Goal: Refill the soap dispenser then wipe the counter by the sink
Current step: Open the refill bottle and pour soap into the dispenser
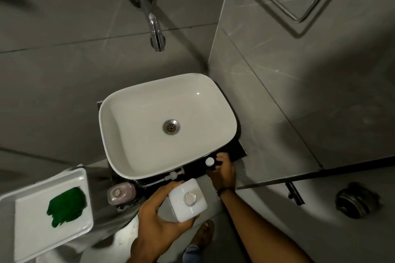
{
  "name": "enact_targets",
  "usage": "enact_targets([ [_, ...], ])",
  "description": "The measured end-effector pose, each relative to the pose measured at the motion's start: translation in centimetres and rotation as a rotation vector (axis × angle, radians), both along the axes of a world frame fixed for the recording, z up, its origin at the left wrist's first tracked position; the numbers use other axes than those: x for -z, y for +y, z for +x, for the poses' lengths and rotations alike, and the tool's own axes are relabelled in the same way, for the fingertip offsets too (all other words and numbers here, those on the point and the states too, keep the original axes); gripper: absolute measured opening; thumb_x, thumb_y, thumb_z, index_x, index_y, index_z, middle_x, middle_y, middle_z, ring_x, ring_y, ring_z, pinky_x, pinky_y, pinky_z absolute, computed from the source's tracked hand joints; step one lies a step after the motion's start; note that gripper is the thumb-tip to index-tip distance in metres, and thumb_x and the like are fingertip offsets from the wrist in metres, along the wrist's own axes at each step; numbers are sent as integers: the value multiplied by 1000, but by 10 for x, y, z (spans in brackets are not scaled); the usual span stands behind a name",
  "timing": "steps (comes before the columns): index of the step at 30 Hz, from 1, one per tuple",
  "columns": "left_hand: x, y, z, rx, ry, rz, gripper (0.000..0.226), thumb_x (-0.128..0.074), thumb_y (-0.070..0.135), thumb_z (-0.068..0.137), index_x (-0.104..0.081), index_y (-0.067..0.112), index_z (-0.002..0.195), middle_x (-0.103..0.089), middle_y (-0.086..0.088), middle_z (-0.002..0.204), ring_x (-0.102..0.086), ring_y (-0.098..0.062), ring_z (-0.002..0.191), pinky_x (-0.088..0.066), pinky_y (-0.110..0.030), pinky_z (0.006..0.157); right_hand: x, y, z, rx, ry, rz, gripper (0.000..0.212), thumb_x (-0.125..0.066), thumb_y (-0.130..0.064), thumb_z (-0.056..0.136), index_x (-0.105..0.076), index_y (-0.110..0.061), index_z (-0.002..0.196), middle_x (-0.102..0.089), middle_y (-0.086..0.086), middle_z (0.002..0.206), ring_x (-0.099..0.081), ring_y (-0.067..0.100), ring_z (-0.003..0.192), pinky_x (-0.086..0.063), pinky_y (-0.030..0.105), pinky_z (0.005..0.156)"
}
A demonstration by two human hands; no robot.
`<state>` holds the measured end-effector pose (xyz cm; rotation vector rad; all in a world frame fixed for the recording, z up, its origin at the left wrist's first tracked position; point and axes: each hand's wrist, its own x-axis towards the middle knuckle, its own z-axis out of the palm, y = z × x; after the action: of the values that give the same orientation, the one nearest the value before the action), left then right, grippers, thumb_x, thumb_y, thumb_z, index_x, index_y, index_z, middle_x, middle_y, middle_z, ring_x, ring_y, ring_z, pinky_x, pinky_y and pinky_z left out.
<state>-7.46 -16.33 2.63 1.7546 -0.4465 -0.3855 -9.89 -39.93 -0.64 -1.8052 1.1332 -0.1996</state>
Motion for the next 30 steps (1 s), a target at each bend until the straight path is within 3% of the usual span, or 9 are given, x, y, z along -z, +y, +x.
enact_targets([
  [2, -19, 0, 0, -20, -21, -51, 83, -103, 43, 63, -70, 23, 136, -77, 4, 127, -76, -18, 113, -62, -37, 94, -4, 9, -22, -117, -5, -44, 65, -77, 5, 73, -57, -21, 129, -61, -3, 126, -61, 25, 119, -52, 35, 98],
  [4, -40, 2, 2, -24, -64, -93, 79, -103, 35, 59, -71, 36, 131, -77, 12, 126, -75, -9, 114, -59, -25, 95, -13, 22, -48, -336, -9, 70, 94, -80, 2, 70, -43, -40, 146, -48, -11, 147, -48, 16, 138, -45, 35, 113],
  [6, -54, 5, 6, 5, -84, -111, 78, -103, 31, 56, -72, 43, 127, -77, 16, 124, -74, -4, 114, -56, -17, 94, -27, 41, -64, -560, -7, 116, 114, -88, -14, 69, -23, -54, 153, -36, -16, 158, -37, 7, 146, -41, 34, 118],
  [7, -60, 9, 8, 23, -82, -114, 78, -104, 32, 55, -72, 43, 126, -78, 16, 123, -74, -5, 114, -56, -16, 95, -35, 52, -66, -620, -47, 99, 117, -92, -23, 68, -20, -51, 156, -36, -18, 159, -38, 4, 146, -42, 30, 116],
  [10, -78, 23, 13, 40, -74, -115, 85, -105, 54, 47, -73, 43, 126, -75, 15, 122, -71, -11, 117, -54, -20, 98, -69, 88, -52, -611, -256, 153, 110, -97, -35, 67, -33, -34, 156, -52, -12, 150, -52, 6, 137, -49, 20, 106],
  [14, -86, 43, 23, 96, -128, -140, 95, -107, 53, 44, -72, 39, 131, -74, 8, 128, -66, -20, 125, -54, -39, 106, -104, 118, -35, -528, -323, 148, 66, -89, -40, 72, -58, -50, 129, -68, -20, 125, -66, 0, 115, -54, 14, 91],
  [19, -62, 102, 35, 180, -277, 55, 147, -101, 68, 38, -36, 31, 164, -44, 18, 159, -46, -15, 143, -43, -47, 114, -98, 154, -18, -524, -308, 184, 91, -107, -25, 38, -68, -37, 119, -75, -6, 119, -72, 12, 111, -63, 33, 86],
  [24, -10, 155, 58, -149, -146, 126, 131, -95, 76, 52, -41, 25, 160, -47, 3, 155, -47, -23, 144, -45, -48, 116, -94, 184, -9, -509, -342, 165, 86, -105, -17, 35, -73, -34, 112, -77, 0, 114, -74, 20, 105, -62, 30, 76],
  [30, 39, 154, 99, 0, 37, 275, 104, -104, 25, 60, -54, 17, 151, -60, -5, 148, -57, -27, 137, -47, -51, 116, -108, 194, -5, -457, -316, 37, 92, -104, -22, 39, -65, -36, 122, -72, -19, 119, -69, 1, 108, -58, 13, 76],
])
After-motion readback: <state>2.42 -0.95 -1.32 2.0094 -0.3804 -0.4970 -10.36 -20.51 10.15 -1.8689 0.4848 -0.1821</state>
